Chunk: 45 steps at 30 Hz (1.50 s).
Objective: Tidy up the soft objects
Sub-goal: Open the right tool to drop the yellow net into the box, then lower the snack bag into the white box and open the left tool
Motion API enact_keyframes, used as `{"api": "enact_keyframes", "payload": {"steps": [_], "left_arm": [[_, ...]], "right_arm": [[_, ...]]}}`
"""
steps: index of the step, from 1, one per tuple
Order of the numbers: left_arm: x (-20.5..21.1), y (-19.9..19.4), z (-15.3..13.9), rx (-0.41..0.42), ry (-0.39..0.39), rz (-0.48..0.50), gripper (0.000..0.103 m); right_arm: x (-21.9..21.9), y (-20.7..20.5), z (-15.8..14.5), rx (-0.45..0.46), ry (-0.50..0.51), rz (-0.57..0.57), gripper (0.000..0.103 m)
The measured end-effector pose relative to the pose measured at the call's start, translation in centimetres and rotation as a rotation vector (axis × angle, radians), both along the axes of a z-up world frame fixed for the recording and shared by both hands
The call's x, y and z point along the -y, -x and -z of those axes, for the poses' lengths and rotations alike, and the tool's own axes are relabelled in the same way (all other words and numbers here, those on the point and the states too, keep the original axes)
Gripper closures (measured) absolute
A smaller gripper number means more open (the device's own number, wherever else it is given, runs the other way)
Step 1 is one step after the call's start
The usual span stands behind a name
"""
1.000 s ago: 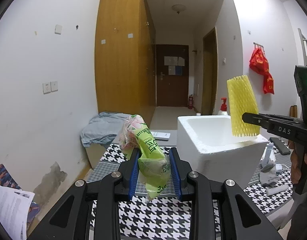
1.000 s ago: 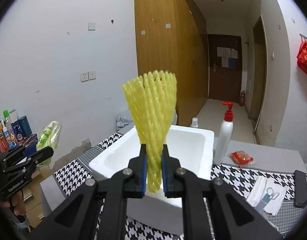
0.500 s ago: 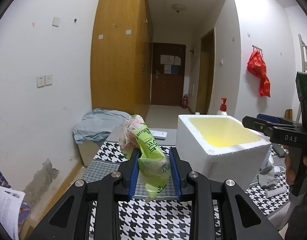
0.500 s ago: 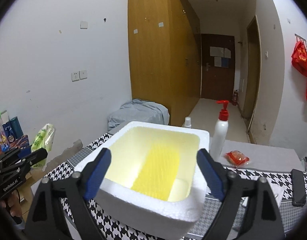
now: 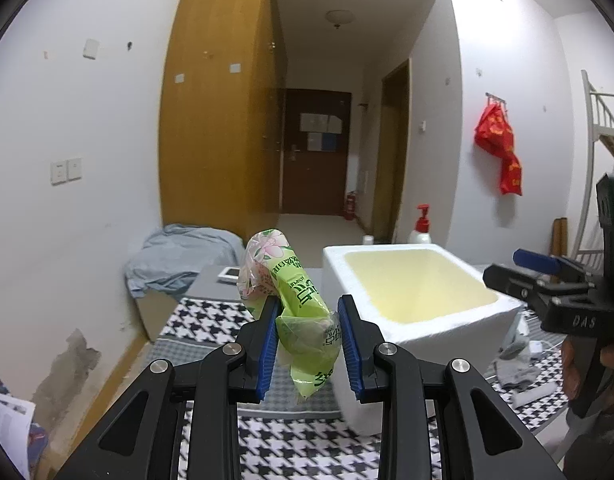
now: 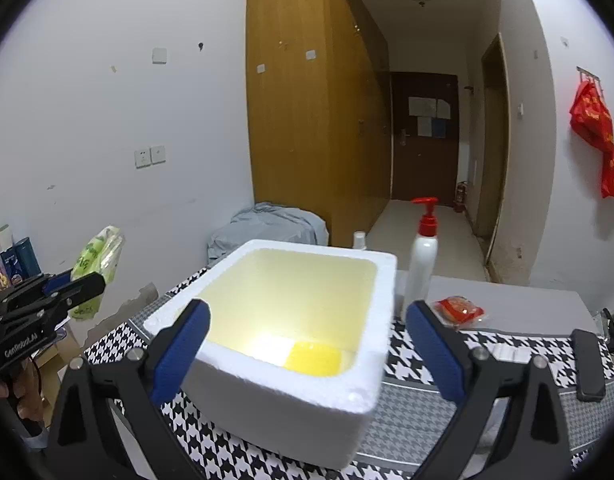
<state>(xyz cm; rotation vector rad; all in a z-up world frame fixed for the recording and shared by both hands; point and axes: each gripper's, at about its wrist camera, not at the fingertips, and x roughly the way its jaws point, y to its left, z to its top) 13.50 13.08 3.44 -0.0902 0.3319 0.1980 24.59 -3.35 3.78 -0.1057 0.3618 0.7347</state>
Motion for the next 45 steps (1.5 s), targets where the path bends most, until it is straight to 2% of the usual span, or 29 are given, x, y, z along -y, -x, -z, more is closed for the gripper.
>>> {"api": "enact_keyframes", "payload": {"steps": [20,33,45], "left_arm": [[4.0,-3.9,-2.5,0.015,-0.047,0.162,0.072],[6.7,-6.5,-2.3,-0.012,-0.043,0.258,0.072],[6.7,-8.8,-1.5,-0.057,-0.029,0.274,0.072]], "right_arm": [[6.6,1.2,0.3,0.011,-0.024,0.152,0.002],[10.0,1.8,1.2,0.003,-0.017,0.235,0.002],[11.1,1.9,2.3,-0.01,0.002,0.278,0.002]]}}
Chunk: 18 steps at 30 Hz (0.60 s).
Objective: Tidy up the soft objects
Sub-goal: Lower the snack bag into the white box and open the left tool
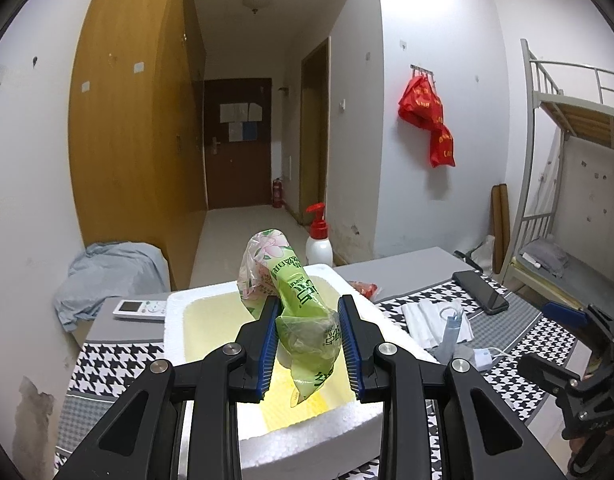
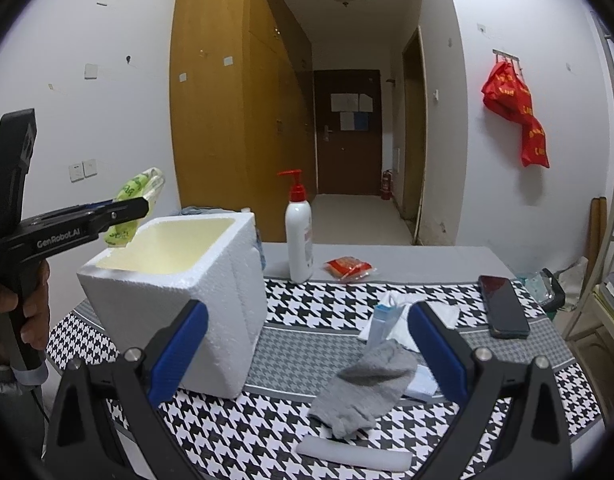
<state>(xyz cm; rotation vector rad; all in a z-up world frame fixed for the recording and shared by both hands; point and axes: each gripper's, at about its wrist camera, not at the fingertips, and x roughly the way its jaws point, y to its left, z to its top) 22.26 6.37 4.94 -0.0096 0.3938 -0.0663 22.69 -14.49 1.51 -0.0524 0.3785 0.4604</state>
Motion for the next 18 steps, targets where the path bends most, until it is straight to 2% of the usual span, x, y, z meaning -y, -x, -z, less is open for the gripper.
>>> {"api": "enact_keyframes", "payload": {"steps": [2,4,6,8,11,13,18], "left_arm": [[0.2,-0.4,0.0,-0.001,-0.005,-0.001,0.072],[0.4,-0.6,0.1,0.005,-0.02,0.0,0.067],[0.4,-0.9,0.1,0.006,-0.017,-0.006,0.052],[0.2,-1.0,0.2,0.015,-0.01,-0.022,0.027],[0.0,-1.0,0.2,0.025,-0.004,-0.042,0.014],[-0.1,-0.9,0.3,0.031,0.007,-0.043,0.006],[-0.3,0.0,0.2,0.056,0.023,-0.047,0.001]], "right_arm": [[0.1,0.0,0.1,-0.002,0.003,0.008,0.002],[0.1,0.0,0.1,-0.004,0.007,0.012,0.002],[0.1,0.1,0.1,-0.004,0.014,0.016,0.002],[0.2,0.2,0.1,-0.002,0.015,0.021,0.002],[0.4,0.2,0.0,-0.004,0.011,0.031,0.002],[0.5,0.2,0.1,-0.007,0.014,0.04,0.002],[0.8,0.2,0.2,-0.014,0.014,0.062,0.002]]}}
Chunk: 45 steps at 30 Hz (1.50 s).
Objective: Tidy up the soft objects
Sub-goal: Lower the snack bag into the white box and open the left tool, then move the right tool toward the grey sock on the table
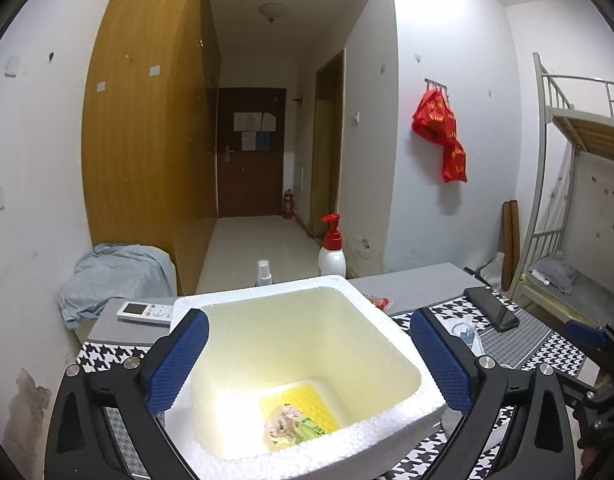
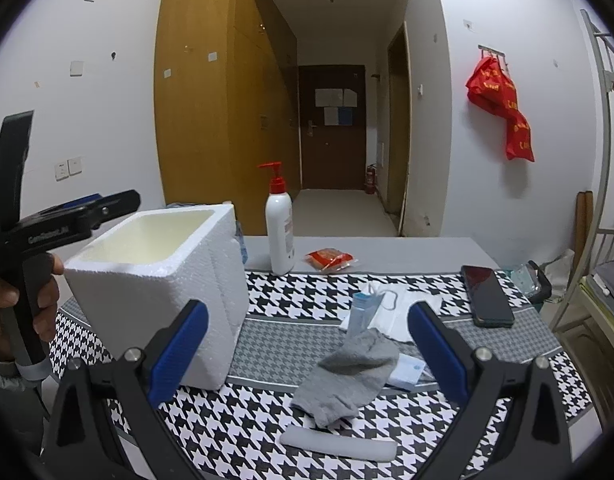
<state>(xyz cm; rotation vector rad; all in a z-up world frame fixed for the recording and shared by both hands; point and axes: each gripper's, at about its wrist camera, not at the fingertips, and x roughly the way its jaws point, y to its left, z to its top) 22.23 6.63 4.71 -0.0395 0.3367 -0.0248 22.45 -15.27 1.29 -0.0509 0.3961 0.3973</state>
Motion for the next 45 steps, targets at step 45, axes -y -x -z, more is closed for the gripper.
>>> {"api": "enact_keyframes", "payload": {"steps": [45], "left_arm": [[7.7,10.4,0.7,0.091,-0.01,0.072,0.001]], "right_arm": [[6.7,8.0,-0.9,0.063,-0.037,0.014,0.002]]}}
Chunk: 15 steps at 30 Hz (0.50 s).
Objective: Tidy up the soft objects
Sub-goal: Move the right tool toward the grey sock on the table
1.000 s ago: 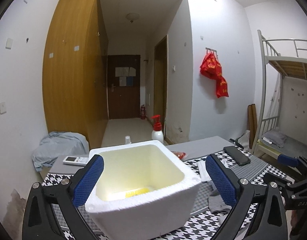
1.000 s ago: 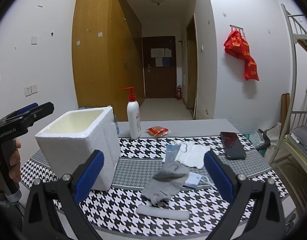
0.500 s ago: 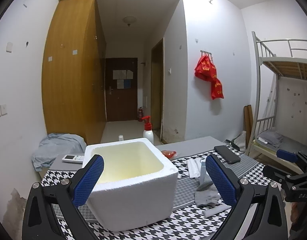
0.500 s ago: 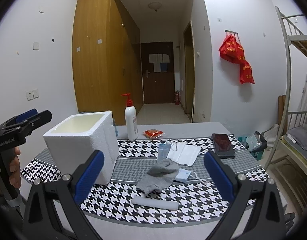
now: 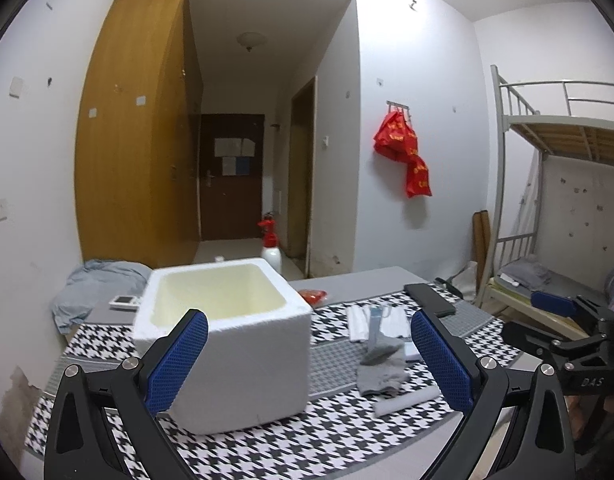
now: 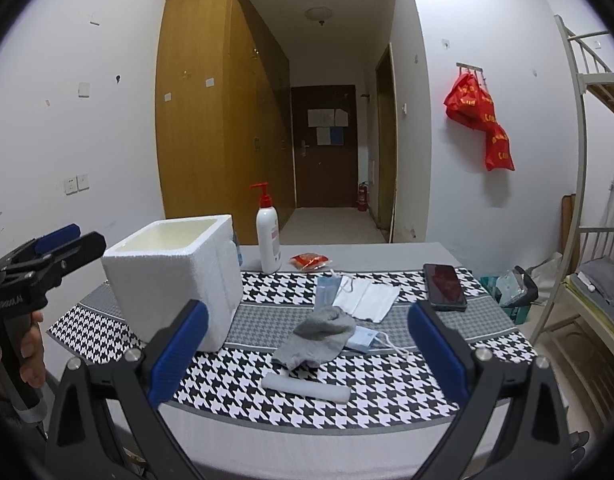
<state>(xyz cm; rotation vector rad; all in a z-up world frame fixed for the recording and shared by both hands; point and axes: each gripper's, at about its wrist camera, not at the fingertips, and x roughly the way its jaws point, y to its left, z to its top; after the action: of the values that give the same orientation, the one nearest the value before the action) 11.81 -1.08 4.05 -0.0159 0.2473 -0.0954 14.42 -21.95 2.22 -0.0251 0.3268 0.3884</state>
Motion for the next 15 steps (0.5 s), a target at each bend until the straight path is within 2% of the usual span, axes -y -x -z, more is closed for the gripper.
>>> {"api": "enact_keyframes", "payload": {"steps": [8,15], "left_arm": [[0.9,-1.0,2.2,-0.031,0.02,0.042,0.001],[2.0,-1.7,4.0,-0.042,-0.007,0.089,0.001]], "right_arm": [[0.4,-1.1,1.3,-0.018,0.004,-0.004,0.002],[0.9,-2.1,2.6,-0.043,-0.003,-0.002,0.002]]}}
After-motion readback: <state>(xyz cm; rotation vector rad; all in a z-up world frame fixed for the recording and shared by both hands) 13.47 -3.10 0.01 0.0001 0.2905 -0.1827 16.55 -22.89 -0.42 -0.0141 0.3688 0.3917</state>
